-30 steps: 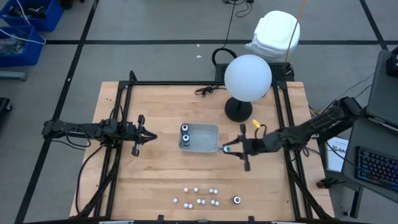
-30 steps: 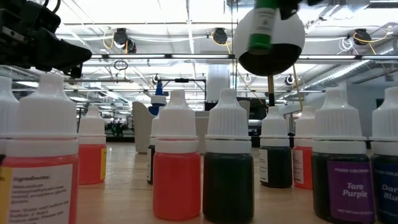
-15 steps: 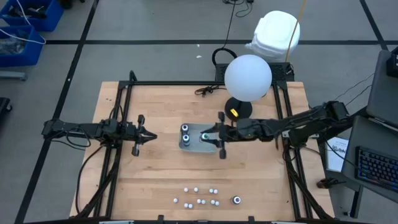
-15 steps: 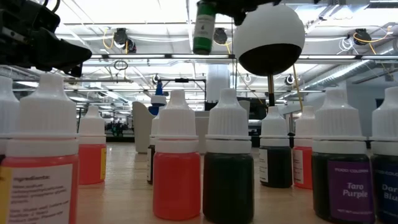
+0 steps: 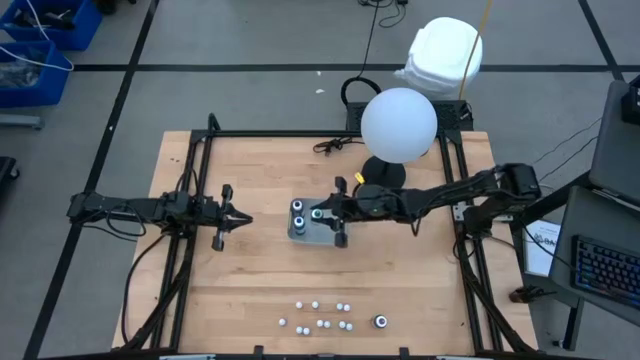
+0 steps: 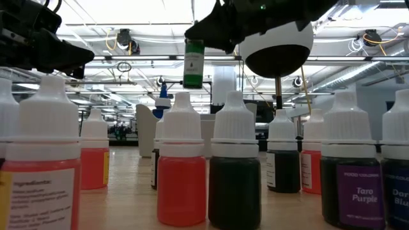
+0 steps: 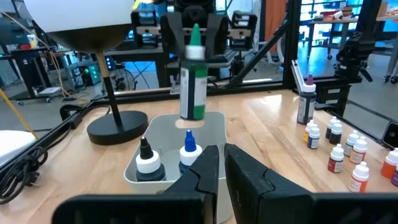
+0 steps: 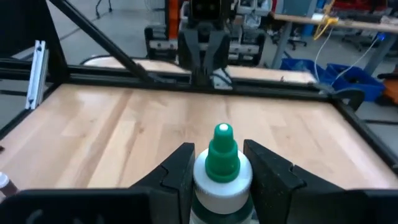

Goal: Pick & Place food coloring
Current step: Put the big green food coloring bottle into the gray bin

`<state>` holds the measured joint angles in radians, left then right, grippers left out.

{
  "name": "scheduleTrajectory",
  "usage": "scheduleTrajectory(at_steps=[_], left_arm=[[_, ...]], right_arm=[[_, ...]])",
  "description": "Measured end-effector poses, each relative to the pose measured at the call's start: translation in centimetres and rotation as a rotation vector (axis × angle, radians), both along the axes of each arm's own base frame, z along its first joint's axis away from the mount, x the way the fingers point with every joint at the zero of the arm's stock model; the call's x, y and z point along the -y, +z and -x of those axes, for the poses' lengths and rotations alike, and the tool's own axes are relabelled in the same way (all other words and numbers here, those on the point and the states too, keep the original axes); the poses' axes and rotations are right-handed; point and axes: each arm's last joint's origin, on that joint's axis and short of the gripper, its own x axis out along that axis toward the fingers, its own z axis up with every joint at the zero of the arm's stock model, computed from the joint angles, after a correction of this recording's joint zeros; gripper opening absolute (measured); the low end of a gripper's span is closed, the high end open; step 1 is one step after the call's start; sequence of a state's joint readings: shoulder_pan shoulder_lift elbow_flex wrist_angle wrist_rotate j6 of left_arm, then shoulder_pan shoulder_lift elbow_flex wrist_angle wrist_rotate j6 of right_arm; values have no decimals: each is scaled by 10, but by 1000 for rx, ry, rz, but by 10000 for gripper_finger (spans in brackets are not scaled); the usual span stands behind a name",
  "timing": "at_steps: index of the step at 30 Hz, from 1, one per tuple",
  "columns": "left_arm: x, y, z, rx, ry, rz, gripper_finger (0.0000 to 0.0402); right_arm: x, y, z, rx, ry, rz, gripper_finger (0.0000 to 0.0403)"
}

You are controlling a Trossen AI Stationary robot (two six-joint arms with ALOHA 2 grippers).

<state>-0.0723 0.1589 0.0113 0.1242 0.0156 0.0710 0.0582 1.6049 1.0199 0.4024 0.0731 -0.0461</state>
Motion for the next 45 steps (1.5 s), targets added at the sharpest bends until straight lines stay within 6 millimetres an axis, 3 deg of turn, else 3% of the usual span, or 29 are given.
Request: scheduleTrajectory(at_steps=[10, 21, 32, 45], left_arm=[[0, 0, 0, -1, 0, -1, 35], [0, 0, 0, -1, 0, 1, 35], [0, 0, 0, -1, -2, 4, 35], [0, 0, 0, -4, -2, 2, 35]], right_arm=[[2, -19, -12, -5, -34, 25, 110], [27, -21, -13, 2, -99, 22, 110], [37, -60, -28, -51, -128, -3, 110], [42, -64, -29, -38, -149, -24, 112]])
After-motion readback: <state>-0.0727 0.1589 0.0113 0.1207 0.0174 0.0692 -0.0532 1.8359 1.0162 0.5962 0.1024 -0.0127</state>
